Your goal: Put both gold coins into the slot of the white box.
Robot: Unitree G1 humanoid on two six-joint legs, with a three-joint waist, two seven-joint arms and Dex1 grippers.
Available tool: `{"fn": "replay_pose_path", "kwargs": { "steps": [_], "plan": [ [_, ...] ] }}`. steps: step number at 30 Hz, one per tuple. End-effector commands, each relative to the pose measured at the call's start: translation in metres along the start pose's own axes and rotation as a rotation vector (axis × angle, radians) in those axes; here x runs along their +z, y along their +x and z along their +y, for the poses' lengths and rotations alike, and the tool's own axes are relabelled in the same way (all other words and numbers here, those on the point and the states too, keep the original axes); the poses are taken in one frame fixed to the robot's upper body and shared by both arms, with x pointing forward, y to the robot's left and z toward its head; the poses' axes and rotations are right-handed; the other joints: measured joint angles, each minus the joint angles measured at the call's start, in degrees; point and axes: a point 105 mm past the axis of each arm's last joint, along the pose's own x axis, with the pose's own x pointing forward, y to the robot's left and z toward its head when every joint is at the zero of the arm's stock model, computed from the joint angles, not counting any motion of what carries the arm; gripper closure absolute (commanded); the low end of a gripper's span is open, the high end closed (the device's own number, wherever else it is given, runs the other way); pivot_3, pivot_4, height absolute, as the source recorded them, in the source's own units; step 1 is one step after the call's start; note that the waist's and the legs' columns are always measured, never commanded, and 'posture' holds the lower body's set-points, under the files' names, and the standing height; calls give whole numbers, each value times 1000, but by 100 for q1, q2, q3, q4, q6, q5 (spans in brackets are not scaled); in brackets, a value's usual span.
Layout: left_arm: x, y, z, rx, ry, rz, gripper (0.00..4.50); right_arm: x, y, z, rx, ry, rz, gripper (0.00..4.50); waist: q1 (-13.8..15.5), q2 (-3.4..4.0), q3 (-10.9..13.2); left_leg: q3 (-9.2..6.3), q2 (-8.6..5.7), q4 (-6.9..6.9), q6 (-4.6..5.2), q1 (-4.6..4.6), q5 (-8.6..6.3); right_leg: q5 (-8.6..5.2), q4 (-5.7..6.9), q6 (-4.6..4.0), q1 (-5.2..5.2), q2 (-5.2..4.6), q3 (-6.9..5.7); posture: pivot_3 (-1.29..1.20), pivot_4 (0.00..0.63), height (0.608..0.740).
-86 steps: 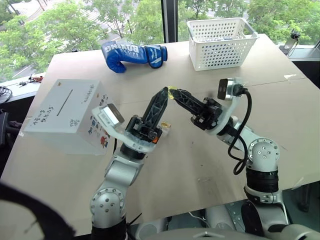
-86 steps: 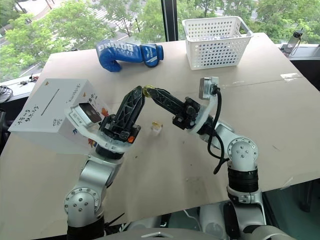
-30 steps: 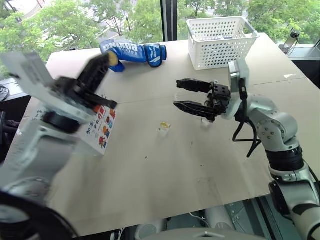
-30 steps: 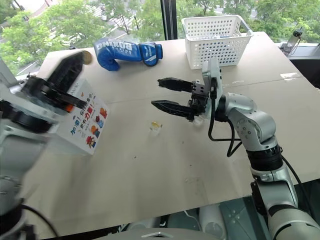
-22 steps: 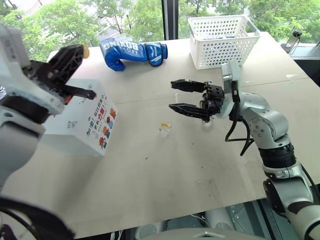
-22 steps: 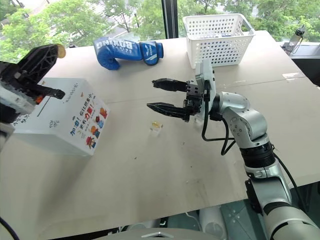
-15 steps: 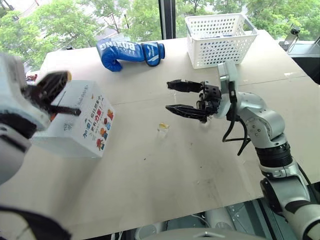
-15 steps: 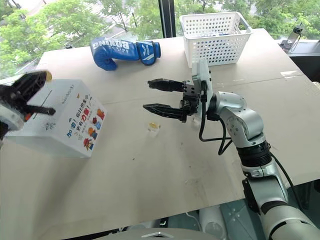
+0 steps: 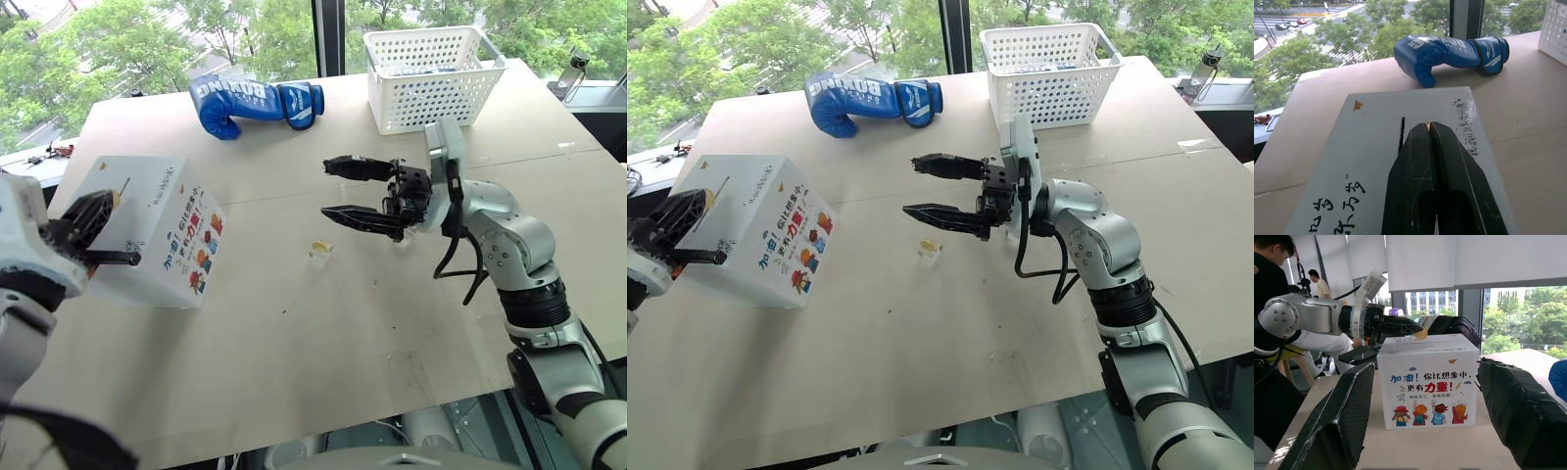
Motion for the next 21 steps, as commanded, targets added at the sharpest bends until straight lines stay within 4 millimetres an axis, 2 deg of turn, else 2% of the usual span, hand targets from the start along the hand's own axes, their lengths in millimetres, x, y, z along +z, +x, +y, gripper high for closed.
{"fn": "replay_pose_path", "kwargs": {
  "steps": [1,11,16,19,20,21],
  "plan": [
    [4,-2,11,42,27,-28,4500,15,3,3,20,-56,-30,885,3,0,0,0,0,0,0,0,0,0,0,0,0,0,0,0,150,721],
    [-14,4,18,68,59,54,4500,17,3,3,4,-60,-36,885,-4,1,-1,1,1,0,0,3,0,0,5,0,0,0,1,0,150,721],
    [-16,6,16,61,26,59,4500,18,5,3,2,-60,-40,885,-5,3,-3,4,1,2,-3,10,2,0,23,0,0,-1,5,0,150,721],
    [-12,6,17,73,38,42,3701,18,5,3,0,-58,-40,821,0,3,-3,4,2,10,-4,11,2,0,33,-1,0,-1,4,0,150,721],
    [-7,7,19,93,52,14,3178,17,5,3,-1,-57,-37,821,1,3,-3,4,1,14,-4,11,2,0,37,-1,0,-1,4,0,150,721],
    [-4,8,21,108,60,-7,2860,17,5,3,-3,-55,-35,821,2,3,-3,4,1,18,-4,9,2,0,39,-1,-1,0,4,0,150,721]
  ]
}}
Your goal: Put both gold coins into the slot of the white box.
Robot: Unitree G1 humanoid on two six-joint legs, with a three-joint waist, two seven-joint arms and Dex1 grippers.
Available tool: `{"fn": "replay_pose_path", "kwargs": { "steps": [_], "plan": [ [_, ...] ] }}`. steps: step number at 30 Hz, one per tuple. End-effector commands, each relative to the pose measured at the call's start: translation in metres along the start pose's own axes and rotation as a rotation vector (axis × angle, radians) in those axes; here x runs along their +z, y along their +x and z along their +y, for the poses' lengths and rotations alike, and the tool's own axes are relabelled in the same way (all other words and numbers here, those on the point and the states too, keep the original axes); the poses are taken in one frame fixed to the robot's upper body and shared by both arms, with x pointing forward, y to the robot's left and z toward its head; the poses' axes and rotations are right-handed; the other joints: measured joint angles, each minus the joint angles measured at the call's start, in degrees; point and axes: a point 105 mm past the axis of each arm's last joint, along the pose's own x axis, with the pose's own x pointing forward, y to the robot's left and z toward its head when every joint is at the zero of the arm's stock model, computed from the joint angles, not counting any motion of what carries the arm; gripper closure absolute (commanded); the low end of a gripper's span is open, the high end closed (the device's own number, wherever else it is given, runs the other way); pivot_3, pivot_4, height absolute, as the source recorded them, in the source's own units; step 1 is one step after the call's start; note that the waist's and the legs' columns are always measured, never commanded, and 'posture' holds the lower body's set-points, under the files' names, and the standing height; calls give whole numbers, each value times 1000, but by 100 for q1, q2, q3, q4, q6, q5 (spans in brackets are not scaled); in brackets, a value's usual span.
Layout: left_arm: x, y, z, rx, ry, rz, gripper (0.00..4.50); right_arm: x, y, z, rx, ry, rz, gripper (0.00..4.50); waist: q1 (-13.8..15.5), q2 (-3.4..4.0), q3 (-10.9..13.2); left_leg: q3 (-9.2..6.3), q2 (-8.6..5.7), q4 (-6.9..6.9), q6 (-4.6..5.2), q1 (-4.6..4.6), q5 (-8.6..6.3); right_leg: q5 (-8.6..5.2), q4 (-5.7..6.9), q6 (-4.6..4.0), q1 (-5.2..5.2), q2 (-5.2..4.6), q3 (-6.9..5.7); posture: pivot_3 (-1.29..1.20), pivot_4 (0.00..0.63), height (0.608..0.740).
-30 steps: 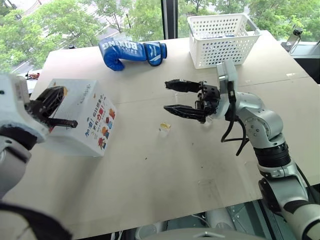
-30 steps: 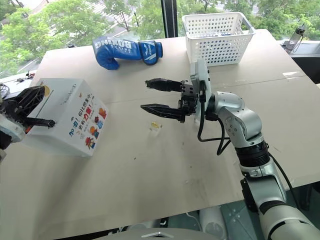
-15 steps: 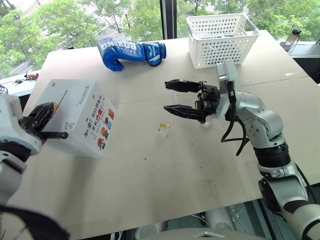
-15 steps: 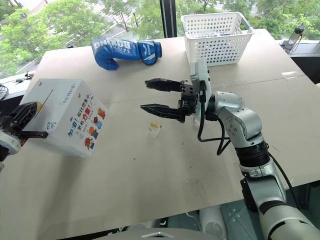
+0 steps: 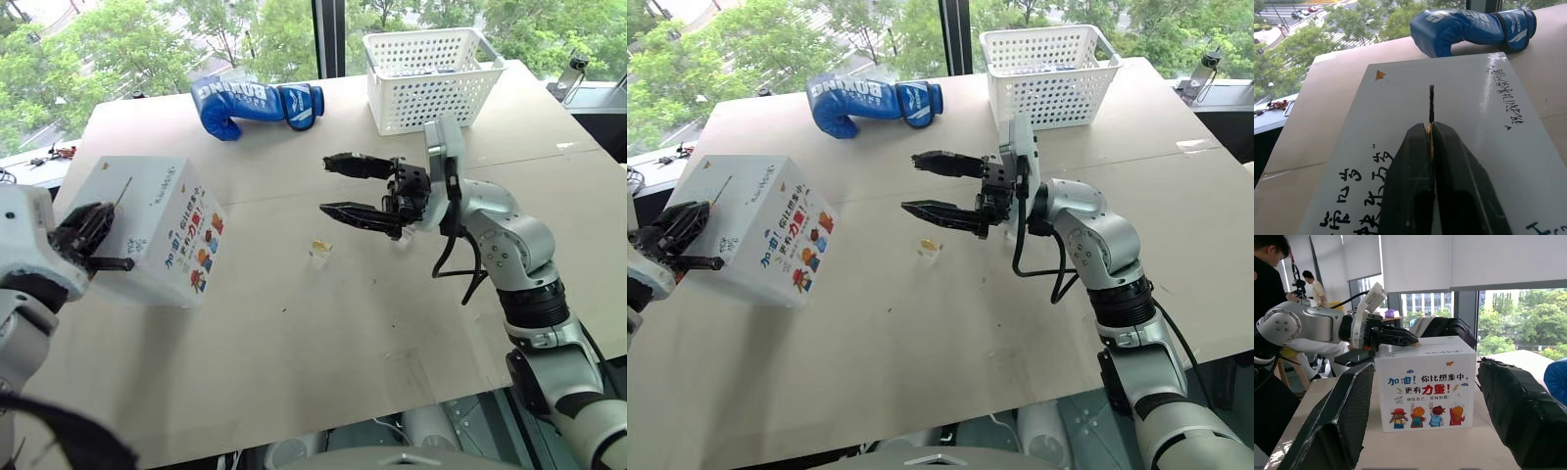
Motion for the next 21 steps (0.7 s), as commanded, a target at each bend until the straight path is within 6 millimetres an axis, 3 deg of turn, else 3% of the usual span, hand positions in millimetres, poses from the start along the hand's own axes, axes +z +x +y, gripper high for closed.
{"fn": "replay_pose_path", "kwargs": {
  "steps": [1,3,4,7,9,12,17,21],
  "plan": [
    [16,1,11,74,27,-93,2263,14,3,5,20,-51,-26,821,2,-1,0,0,0,7,0,-1,0,0,4,0,0,0,-1,0,150,721],
    [34,0,8,67,-8,-200,1307,7,1,6,15,-49,5,821,17,-1,0,0,-1,14,0,-2,0,0,8,0,1,0,0,0,150,721],
    [48,-2,0,18,-36,-283,1109,0,-1,6,10,-46,35,821,34,-5,-3,-1,-1,19,0,-4,0,0,9,0,1,0,-2,0,150,721],
    [75,-15,-28,-193,-145,-437,1109,-25,-6,5,-14,-46,126,821,28,-27,-16,-7,-2,29,0,-9,-1,1,11,-1,3,-5,-9,0,150,721],
    [68,-26,-54,-388,-153,-385,1109,-45,-7,2,-61,-57,192,821,-15,-27,-16,-4,-3,31,0,-12,-1,1,10,-1,1,-7,-5,0,150,721],
    [38,-45,-89,-613,-89,-200,1109,-73,-5,2,-93,-60,258,821,-137,-26,-15,15,0,24,0,-9,-2,1,17,-1,-11,-2,15,0,150,721],
    [-12,-65,-103,-736,36,112,1109,-118,3,-6,-214,-41,376,821,-161,-20,-12,35,13,22,-7,-3,1,2,36,-7,-25,14,26,0,150,721],
    [-17,-62,-100,-721,97,139,1109,-132,13,-16,-291,-35,385,821,-113,-18,-10,42,16,25,-10,-2,4,13,36,-23,-21,23,32,0,150,721]
  ]
}}
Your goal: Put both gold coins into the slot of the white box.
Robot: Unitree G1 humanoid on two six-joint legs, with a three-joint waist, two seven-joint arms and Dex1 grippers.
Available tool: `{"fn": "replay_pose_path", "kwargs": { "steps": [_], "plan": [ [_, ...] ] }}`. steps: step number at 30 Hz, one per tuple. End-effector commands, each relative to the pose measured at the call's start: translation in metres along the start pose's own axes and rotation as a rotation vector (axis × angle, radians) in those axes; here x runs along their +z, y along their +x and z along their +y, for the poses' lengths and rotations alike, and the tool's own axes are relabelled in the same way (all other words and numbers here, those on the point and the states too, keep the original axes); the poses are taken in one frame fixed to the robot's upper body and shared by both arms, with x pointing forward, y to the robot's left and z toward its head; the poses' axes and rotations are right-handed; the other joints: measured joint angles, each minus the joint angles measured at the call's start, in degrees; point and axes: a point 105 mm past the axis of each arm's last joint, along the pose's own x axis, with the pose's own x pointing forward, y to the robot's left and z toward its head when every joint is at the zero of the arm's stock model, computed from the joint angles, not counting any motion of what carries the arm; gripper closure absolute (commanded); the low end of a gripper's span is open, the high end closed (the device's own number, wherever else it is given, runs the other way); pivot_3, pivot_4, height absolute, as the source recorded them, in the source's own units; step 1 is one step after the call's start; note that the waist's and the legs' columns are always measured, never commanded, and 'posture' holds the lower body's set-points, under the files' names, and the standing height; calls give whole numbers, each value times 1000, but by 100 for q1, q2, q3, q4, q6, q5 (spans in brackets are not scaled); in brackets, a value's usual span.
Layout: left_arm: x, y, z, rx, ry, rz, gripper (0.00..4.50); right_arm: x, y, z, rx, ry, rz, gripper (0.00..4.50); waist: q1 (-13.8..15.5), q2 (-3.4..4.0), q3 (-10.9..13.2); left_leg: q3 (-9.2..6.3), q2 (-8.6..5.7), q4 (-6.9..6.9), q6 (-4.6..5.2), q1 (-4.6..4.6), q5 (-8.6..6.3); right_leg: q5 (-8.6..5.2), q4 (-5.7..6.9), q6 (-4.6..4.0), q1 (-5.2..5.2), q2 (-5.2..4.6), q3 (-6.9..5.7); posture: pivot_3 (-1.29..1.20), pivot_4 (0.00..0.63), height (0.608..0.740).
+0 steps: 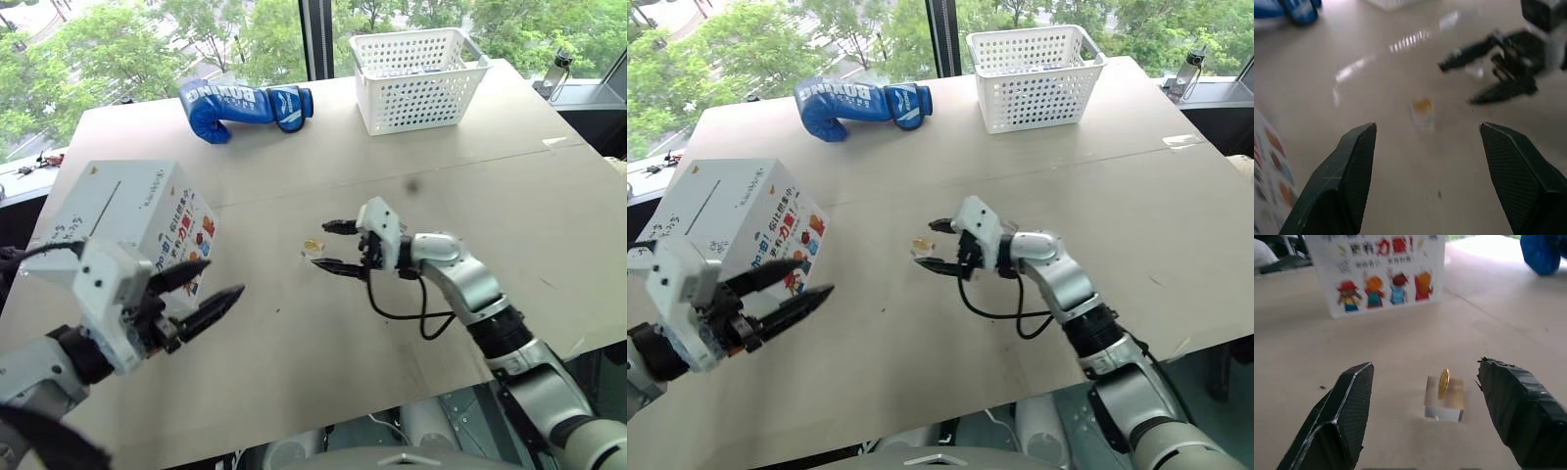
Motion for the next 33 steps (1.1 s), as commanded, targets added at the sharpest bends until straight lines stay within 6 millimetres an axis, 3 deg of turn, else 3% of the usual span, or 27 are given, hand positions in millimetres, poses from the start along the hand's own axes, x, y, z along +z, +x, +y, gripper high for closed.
{"fn": "replay_pose_path", "kwargs": {
  "steps": [1,6,8,14,23,28,33],
  "plan": [
    [4,1,5,25,70,0,1109,8,11,-6,-57,-42,-28,821,12,-2,-1,0,0,3,0,0,0,2,0,-2,2,0,-1,0,150,721],
    [1,1,11,53,83,11,1109,-1,19,-11,-93,-38,0,821,-4,-3,-2,0,-1,5,-2,6,2,5,-4,-6,10,0,-1,0,150,721],
    [2,1,12,57,83,7,1035,-2,19,-12,-99,-34,2,1884,-12,-2,-2,-3,0,4,-3,5,2,5,-4,-7,9,2,-4,0,150,721],
    [4,2,14,63,79,-10,1035,1,20,-6,-77,-27,-28,4472,-30,-2,-1,-5,4,2,-4,4,2,5,-4,-7,5,6,-4,0,150,721],
    [3,5,15,69,27,-56,1035,3,20,-2,-59,-45,-43,4472,-27,-2,-1,-5,4,2,-5,4,3,5,-4,-7,5,6,-4,0,150,721],
    [7,11,11,51,-87,-165,1035,25,17,2,-20,48,-159,4472,-24,-3,-2,-6,6,3,-5,3,3,5,-4,-7,6,6,-4,0,150,721],
    [10,22,2,-19,-246,-290,1035,53,11,17,95,247,-297,4472,-17,-6,-4,-9,6,3,-4,3,2,6,-4,-7,7,5,-4,0,150,721]
  ]
}}
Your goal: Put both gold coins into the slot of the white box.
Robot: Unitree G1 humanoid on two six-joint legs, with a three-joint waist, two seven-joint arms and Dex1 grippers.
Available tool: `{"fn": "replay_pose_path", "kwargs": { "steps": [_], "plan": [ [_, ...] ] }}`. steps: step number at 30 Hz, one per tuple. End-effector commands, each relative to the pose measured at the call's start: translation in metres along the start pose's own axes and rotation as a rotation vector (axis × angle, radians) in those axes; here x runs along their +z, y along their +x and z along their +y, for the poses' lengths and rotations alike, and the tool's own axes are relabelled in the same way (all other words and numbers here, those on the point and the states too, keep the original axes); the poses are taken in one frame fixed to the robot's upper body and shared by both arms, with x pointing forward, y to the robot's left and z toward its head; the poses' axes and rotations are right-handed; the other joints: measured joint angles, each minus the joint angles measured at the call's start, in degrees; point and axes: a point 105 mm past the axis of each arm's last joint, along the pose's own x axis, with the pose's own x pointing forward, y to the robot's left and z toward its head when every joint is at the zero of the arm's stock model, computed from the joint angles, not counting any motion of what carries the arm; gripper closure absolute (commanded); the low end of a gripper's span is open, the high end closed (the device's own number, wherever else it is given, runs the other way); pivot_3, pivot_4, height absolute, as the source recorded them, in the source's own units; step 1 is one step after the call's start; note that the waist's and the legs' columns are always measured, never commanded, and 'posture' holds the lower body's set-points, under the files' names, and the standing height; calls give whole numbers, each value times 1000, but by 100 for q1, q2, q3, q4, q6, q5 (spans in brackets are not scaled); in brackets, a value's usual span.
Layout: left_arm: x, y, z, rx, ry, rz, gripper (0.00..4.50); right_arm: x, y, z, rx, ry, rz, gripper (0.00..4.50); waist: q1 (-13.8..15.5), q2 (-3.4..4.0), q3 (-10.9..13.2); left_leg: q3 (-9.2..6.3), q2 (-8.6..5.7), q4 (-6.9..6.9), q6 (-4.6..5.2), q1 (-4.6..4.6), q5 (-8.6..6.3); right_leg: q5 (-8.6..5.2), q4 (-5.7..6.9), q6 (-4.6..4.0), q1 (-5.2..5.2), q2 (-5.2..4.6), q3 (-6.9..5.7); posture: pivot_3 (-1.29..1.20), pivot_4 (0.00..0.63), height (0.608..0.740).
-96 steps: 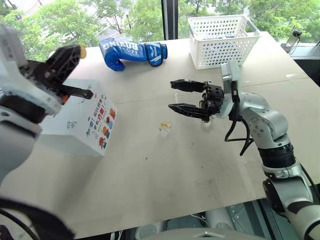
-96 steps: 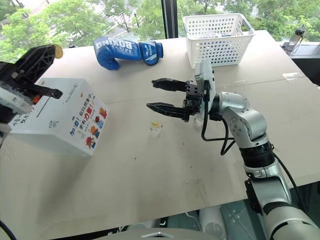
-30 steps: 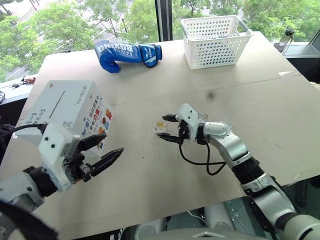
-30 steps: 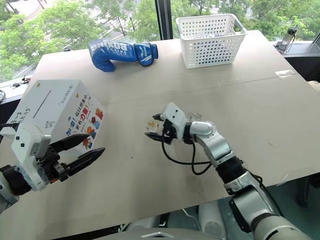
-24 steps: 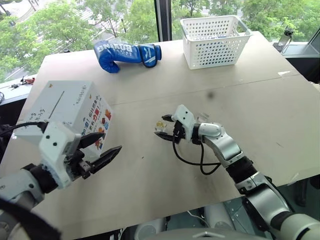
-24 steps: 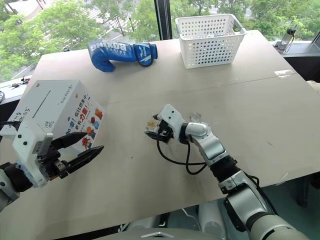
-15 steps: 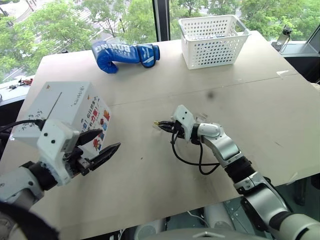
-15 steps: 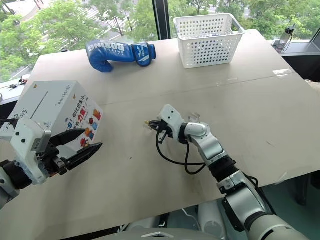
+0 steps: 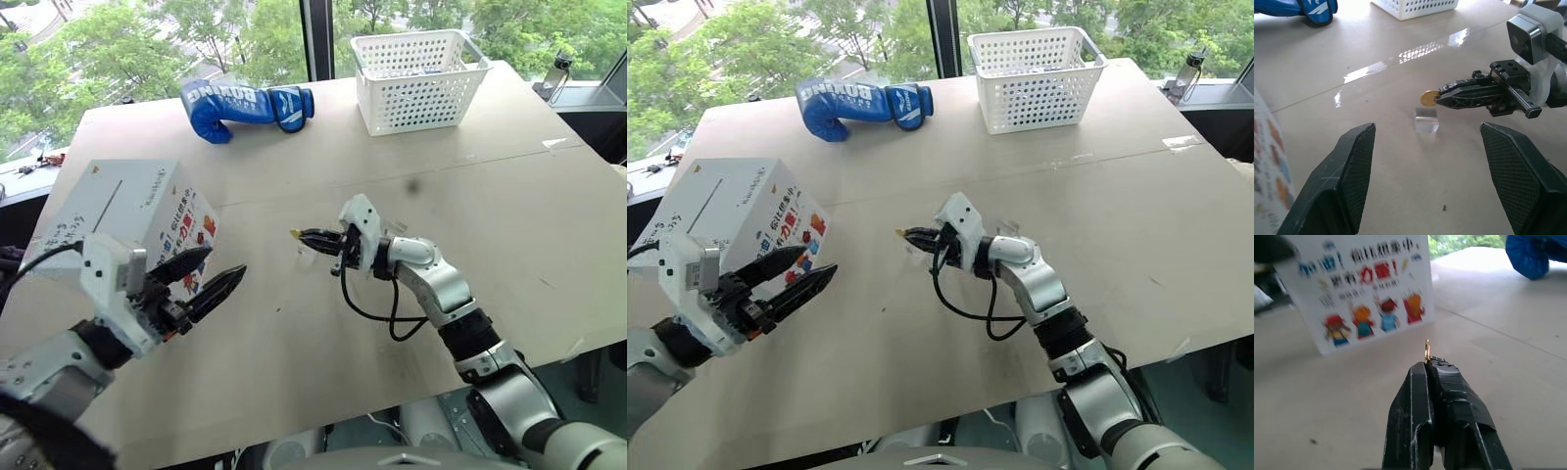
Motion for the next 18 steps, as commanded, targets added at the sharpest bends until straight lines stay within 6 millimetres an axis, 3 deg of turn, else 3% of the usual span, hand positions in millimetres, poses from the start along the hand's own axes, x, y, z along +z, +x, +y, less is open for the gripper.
{"fn": "replay_pose_path", "kwargs": {
  "steps": [1,10,18],
  "plan": [
    [9,7,-6,-40,-93,-117,1035,33,-2,20,118,120,-138,4472,5,2,1,-1,0,0,0,0,0,0,0,0,0,0,0,0,150,721],
    [33,19,-19,-137,-318,-397,1035,77,-19,51,363,372,-278,4472,10,-1,-1,-7,-2,2,1,0,0,0,0,0,3,-5,-7,0,150,721],
    [50,23,-50,-340,-387,-483,1035,93,-26,62,455,459,-311,4472,10,-1,-2,-6,-3,2,1,0,0,0,0,0,3,-4,-7,0,150,721]
  ]
}}
